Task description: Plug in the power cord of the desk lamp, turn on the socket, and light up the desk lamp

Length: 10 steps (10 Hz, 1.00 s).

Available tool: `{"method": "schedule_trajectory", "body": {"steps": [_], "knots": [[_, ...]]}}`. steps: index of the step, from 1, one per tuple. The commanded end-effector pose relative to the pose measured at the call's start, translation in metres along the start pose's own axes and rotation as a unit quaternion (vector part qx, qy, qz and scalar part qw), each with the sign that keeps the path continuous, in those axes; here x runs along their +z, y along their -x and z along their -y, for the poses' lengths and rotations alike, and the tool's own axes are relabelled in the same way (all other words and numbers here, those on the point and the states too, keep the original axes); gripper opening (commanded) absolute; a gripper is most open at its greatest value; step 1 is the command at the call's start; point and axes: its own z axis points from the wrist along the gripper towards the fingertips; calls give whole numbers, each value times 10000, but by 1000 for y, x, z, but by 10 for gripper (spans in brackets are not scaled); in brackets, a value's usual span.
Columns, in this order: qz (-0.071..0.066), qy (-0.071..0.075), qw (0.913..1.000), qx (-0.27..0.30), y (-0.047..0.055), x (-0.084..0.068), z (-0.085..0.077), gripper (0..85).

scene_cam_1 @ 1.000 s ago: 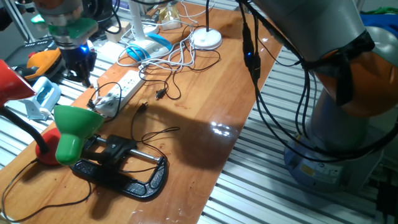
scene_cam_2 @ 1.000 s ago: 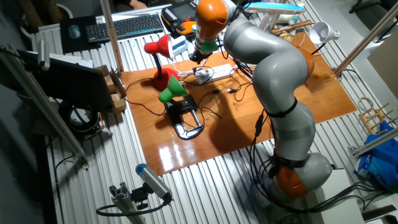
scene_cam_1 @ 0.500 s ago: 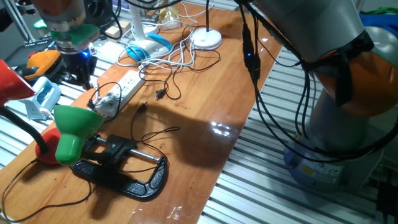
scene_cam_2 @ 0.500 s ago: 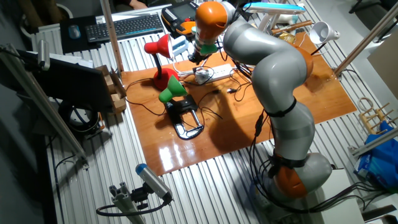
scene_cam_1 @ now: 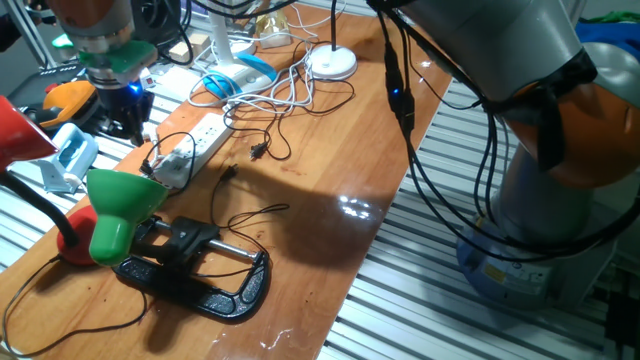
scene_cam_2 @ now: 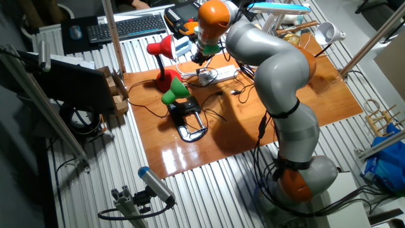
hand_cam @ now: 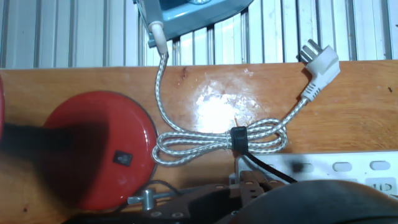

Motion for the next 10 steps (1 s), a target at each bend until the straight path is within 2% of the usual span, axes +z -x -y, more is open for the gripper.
{"method": "schedule_trajectory", "body": {"steps": [1, 3, 6, 7, 8, 9, 10], "knots": [[-12, 7, 10000, 0, 1, 0, 0, 0], [-20, -23, 10000, 27, 3, -1, -3, 0], [-36, -15, 10000, 20, 6, 0, 0, 0], [-58, 69, 10000, 32, 6, 1, 0, 0], [-88, 62, 9999, -39, 7, -1, 1, 0], [-42, 91, 9999, 35, 7, -2, 1, 170], [49, 91, 9999, 128, 7, -2, 0, 510]]}}
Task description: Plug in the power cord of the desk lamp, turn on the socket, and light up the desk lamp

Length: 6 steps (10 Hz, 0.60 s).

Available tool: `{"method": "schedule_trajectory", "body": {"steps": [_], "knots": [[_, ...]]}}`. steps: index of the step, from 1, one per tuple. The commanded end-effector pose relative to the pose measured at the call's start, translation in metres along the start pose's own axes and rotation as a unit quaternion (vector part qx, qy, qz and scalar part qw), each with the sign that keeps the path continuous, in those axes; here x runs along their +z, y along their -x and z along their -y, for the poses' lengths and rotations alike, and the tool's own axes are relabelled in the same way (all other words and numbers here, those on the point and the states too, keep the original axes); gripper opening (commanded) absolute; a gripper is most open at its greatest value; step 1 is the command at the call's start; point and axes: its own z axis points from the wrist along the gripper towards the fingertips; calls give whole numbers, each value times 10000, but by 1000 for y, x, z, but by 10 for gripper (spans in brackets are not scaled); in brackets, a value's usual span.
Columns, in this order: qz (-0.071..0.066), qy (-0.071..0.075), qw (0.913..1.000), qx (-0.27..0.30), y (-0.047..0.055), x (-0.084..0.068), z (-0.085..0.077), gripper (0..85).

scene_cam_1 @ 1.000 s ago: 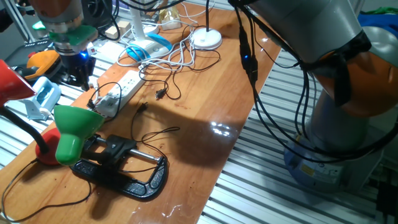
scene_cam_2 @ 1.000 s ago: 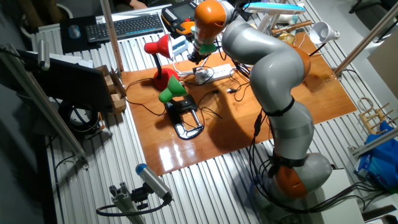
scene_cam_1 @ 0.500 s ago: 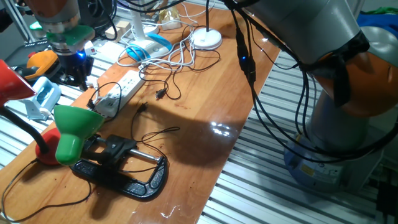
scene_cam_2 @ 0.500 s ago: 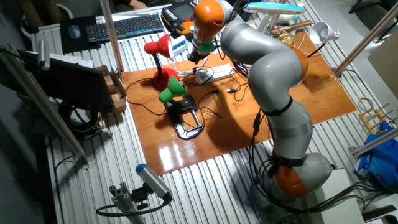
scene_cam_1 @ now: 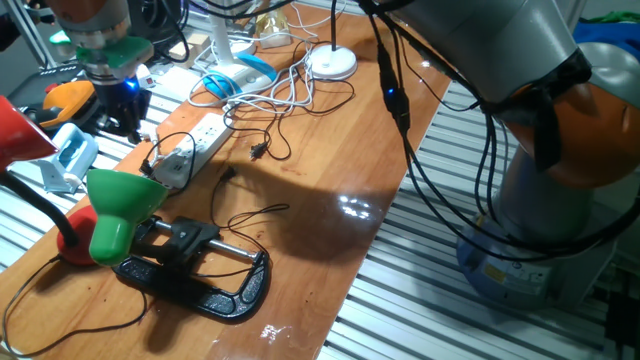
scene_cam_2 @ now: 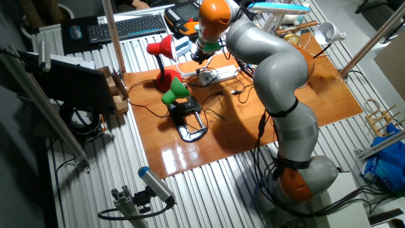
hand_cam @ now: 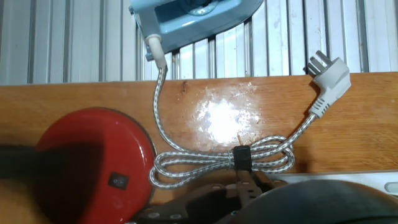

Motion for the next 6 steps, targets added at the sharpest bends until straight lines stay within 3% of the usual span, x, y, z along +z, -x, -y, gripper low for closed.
{"method": "schedule_trajectory", "body": {"steps": [1, 3, 6], "knots": [[18, -22, 10000, 41, 0, 0, 0, 680], [2, 16, 10000, 1, 1, -1, 0, 680], [1, -75, 9994, -350, 1, 1, 3, 680]]}}
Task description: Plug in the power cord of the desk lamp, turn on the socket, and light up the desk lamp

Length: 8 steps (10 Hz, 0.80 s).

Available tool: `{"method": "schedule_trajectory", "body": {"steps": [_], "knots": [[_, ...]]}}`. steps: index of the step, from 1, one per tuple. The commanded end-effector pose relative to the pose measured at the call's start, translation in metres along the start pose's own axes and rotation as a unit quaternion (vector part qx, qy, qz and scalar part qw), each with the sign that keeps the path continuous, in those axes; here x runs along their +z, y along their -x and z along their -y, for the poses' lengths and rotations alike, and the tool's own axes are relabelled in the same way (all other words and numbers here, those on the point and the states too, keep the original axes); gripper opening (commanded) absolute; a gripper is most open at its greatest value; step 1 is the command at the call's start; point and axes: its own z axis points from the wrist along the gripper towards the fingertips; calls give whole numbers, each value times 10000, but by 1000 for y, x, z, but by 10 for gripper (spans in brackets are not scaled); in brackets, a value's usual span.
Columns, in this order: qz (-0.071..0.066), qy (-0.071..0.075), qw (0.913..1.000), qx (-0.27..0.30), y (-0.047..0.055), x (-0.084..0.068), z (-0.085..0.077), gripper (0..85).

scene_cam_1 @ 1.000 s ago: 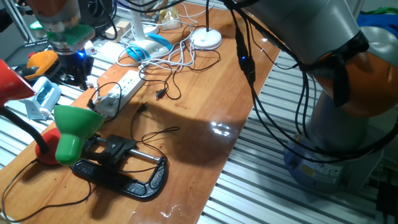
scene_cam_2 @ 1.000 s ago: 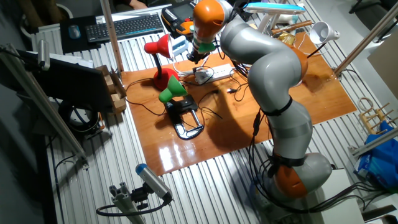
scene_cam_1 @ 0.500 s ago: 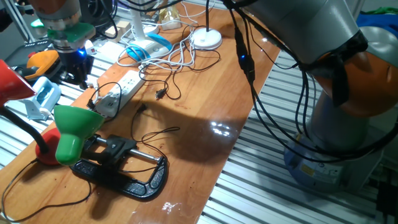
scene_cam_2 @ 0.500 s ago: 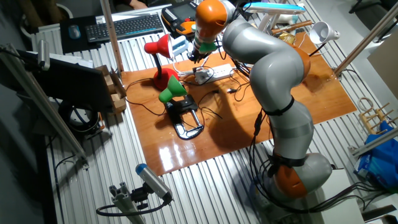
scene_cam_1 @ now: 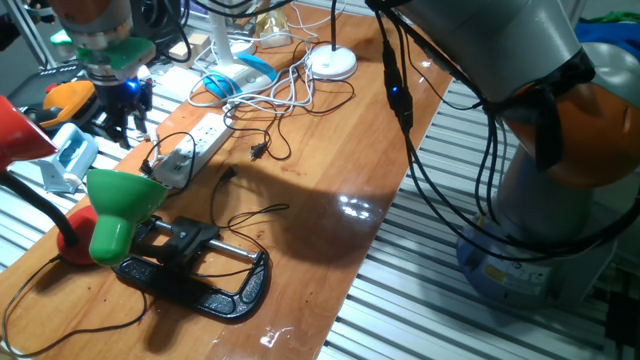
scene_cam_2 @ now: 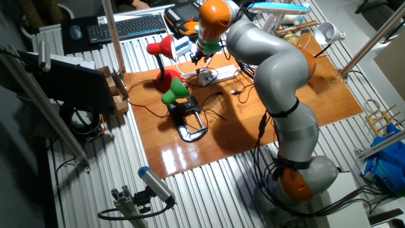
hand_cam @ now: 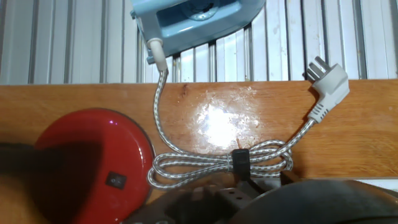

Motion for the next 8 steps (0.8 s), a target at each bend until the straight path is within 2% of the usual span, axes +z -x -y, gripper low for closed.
{"method": "schedule_trajectory", "body": {"steps": [1, 4, 8], "knots": [[-1, -1, 10000, -13, 0, 1, 1, 680], [23, 5, 10000, -50, -2, 7, -1, 680], [47, 19, 9999, -94, -2, 8, 1, 680]]}}
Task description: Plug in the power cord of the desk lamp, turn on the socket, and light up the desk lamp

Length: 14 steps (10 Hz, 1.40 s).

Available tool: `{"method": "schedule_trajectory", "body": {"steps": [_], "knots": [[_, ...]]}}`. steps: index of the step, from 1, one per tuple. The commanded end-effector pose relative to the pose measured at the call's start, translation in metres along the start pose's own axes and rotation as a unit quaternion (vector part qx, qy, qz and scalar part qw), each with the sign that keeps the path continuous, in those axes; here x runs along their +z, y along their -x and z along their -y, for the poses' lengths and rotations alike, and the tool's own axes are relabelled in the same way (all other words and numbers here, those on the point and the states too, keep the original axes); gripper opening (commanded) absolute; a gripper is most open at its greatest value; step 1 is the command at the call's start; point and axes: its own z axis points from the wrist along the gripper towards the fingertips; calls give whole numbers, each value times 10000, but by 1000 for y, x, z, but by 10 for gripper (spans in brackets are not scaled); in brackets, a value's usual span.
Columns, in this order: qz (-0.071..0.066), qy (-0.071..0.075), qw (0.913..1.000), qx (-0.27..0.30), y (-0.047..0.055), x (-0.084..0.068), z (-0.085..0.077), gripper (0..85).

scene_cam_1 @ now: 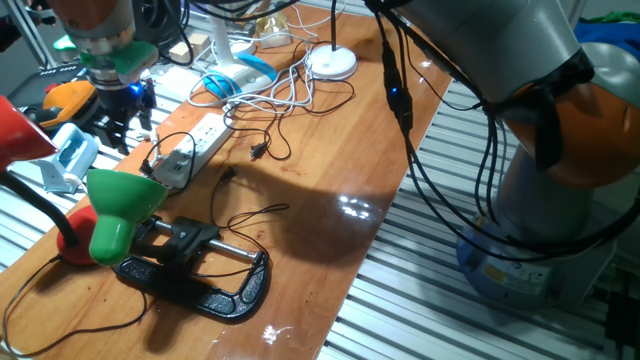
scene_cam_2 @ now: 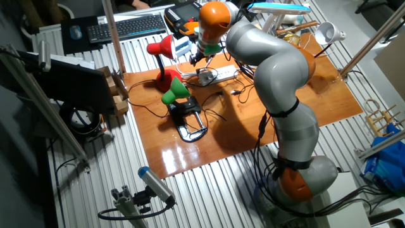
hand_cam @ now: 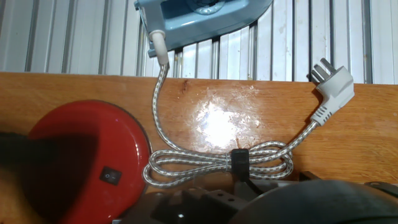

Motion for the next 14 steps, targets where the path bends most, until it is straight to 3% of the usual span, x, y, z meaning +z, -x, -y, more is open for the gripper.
{"method": "schedule_trajectory", "body": {"steps": [1, 3, 4, 14], "knots": [[2, 8, 10000, -15, 0, 1, 0, 680], [19, 21, 10000, -27, 0, 1, 1, 680], [34, 20, 10000, -35, 0, 2, 2, 510], [51, 42, 10000, -1, -6, 10, 0, 510]]}}
